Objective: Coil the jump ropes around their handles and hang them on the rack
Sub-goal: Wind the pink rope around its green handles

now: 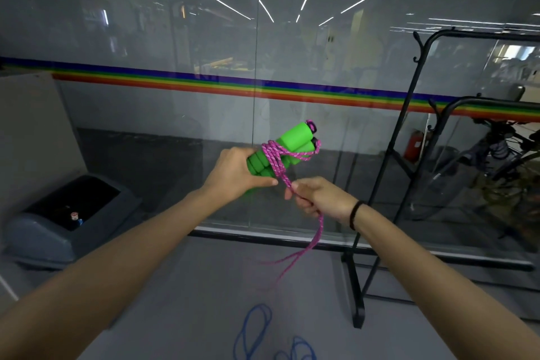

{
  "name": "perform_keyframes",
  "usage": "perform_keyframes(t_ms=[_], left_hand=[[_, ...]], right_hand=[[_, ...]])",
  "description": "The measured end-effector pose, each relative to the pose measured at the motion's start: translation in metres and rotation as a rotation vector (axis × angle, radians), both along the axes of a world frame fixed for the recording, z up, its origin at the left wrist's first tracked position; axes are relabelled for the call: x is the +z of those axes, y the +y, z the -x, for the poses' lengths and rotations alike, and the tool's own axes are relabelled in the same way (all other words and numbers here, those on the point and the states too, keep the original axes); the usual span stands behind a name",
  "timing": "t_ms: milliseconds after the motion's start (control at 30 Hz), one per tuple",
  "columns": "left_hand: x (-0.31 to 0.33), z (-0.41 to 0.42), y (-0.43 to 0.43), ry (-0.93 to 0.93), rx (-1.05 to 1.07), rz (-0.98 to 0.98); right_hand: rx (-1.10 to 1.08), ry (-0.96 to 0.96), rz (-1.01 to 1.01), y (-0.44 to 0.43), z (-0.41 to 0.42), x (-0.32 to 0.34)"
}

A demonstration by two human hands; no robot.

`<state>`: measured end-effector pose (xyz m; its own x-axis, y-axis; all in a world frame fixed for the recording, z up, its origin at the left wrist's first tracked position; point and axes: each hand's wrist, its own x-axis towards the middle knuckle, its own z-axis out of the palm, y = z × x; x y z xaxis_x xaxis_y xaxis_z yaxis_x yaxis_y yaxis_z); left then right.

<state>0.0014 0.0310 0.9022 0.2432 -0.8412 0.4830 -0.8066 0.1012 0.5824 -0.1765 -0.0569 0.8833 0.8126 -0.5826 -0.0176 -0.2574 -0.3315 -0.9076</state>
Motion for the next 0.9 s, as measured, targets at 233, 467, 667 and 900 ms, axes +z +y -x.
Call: perform_keyframes(t_ms=[233,467,667,900], left_hand=[[-0.003,0.002,-0.005,-0.447,0.106,-0.364],[0.009,0.006,0.009,-0.595,-0.337,-0.439],[0.003,0.018,0.02,0.062,-0.523,-0.302],[0.007,0.016,0.014,0.656,-0.188,-0.066]], right_hand=[[0.205,0.511,0.782,0.013,-0.005,0.04],[0.288,0.26,0.545,-0.006,-0.012,0.069],[0.58,-0.227,-0.227,-0.019,-0.006,0.042],[0.019,-0.146,-0.047,-0.025,-0.005,-0.003]])
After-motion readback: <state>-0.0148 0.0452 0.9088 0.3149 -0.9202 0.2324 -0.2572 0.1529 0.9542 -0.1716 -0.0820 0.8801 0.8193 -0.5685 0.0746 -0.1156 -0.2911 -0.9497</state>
